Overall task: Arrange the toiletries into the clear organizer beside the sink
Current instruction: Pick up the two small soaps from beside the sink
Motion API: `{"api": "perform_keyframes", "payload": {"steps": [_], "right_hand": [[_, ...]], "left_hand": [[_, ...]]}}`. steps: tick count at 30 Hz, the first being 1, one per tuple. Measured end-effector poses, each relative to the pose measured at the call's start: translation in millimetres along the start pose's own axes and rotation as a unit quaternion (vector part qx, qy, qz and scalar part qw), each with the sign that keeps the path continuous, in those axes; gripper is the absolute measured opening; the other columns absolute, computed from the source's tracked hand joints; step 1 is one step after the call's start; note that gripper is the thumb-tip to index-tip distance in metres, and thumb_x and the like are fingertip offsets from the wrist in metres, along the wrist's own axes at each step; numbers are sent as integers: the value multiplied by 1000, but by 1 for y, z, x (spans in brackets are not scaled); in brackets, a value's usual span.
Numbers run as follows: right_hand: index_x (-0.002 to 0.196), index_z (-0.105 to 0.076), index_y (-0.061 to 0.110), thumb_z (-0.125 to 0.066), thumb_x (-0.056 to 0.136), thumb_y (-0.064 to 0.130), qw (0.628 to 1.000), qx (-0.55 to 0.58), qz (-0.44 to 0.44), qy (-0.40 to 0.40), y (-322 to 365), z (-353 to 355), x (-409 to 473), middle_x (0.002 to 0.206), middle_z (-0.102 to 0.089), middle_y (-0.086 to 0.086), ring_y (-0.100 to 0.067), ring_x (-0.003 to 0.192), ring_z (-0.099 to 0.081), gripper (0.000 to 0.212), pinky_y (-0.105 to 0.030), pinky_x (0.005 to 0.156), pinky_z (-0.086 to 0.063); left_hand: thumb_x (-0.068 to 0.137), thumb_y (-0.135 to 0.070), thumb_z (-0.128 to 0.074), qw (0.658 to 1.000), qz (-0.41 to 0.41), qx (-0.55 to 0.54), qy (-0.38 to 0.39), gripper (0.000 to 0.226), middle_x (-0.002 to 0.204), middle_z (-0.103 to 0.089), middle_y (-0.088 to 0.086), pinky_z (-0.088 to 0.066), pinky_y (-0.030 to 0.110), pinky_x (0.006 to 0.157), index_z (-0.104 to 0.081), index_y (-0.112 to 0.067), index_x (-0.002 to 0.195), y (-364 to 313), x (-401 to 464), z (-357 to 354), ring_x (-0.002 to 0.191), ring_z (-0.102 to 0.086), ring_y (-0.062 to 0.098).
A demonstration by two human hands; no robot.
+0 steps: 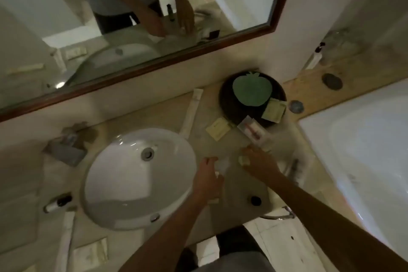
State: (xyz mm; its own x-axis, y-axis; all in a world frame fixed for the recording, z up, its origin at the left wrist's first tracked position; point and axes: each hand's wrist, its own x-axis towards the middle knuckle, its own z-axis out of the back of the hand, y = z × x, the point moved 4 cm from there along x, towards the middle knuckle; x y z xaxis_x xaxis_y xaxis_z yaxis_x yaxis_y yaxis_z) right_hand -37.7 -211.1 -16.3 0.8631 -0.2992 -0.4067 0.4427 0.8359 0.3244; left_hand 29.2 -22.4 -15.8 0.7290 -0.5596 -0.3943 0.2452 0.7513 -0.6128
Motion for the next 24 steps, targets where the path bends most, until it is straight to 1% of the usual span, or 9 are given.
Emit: {"api": "perform_keyframes", "payload": {"steps": [2, 4, 7, 9, 14, 17, 21, 23, 24], "right_hand": [[127, -53, 17, -57, 87, 32, 1000, 1, 14, 8, -1, -5, 8, 130, -46, -8, -28, 119, -50, 43, -45, 91, -49], [118, -57, 18, -47, 87, 34, 999, -22, 16, 32, -2, -13, 12, 121, -47, -6, -27, 108, -56, 37, -42, 86, -50], [110, -61, 18, -59, 84, 28, 1000, 3, 13, 21, 26, -15, 12, 113, -50, -7, -31, 90, -60, 28, -43, 77, -51], [108, -64, 15, -68, 82, 27, 999, 22, 41, 5, 72, -17, 10, 111, -52, -8, -34, 86, -60, 28, -43, 75, -51], [106, -65, 12, -81, 70, 31, 982, 54, 181, 0, 230, -53, -3, 110, -59, -8, -31, 80, -64, 44, -38, 70, -52], [106, -64, 15, -78, 73, 40, 974, 41, 222, 4, 310, -77, -23, 105, -57, -3, -26, 75, -61, 44, -34, 67, -49], [105, -63, 18, -71, 77, 46, 968, 34, 247, 35, 383, -116, -53, 103, -55, 1, -23, 76, -59, 41, -38, 68, -51], [104, -63, 18, -71, 77, 46, 967, 33, 250, 43, 406, -134, -63, 102, -54, 1, -23, 76, -59, 40, -39, 68, -51], [104, -63, 18, -71, 77, 46, 967, 35, 249, 45, 415, -142, -67, 103, -55, 1, -23, 77, -59, 40, -38, 69, -51]], "left_hand": [[83, -25, -62, 1000, 7, -5, -23, 57, 137, -44, 3, -46, 35, 97, -45, -18, 137, 12, -5, 9, 124, -47, 21], [82, -27, -61, 999, 22, -15, -34, 56, 135, -43, 0, -49, 36, 93, -45, -20, 135, 27, -18, 20, 119, -50, 20], [81, -29, -61, 994, 54, -54, -77, 54, 132, -44, -4, -52, 37, 88, -46, -24, 133, 59, -47, 37, 113, -55, 18], [81, -29, -61, 990, 76, -64, -103, 53, 131, -45, -6, -53, 36, 87, -47, -26, 132, 88, -75, 53, 111, -57, 16], [83, -29, -65, 967, 156, -81, -186, 49, 127, -49, -7, -52, 29, 84, -51, -24, 130, 189, -170, 88, 105, -57, 12], [81, -24, -65, 948, 214, -85, -219, 48, 122, -53, -6, -53, 32, 82, -53, -23, 127, 256, -237, 104, 100, -58, 11], [82, -17, -66, 918, 261, -87, -285, 44, 119, -55, -6, -56, 31, 75, -56, -22, 124, 332, -317, 118, 94, -61, 12], [80, -17, -68, 898, 290, -74, -324, 46, 120, -51, -6, -57, 34, 73, -54, -23, 124, 368, -347, 126, 98, -60, 15], [79, -18, -69, 891, 308, -69, -325, 49, 122, -49, -5, -56, 36, 74, -52, -23, 125, 386, -359, 130, 103, -58, 18]]}}
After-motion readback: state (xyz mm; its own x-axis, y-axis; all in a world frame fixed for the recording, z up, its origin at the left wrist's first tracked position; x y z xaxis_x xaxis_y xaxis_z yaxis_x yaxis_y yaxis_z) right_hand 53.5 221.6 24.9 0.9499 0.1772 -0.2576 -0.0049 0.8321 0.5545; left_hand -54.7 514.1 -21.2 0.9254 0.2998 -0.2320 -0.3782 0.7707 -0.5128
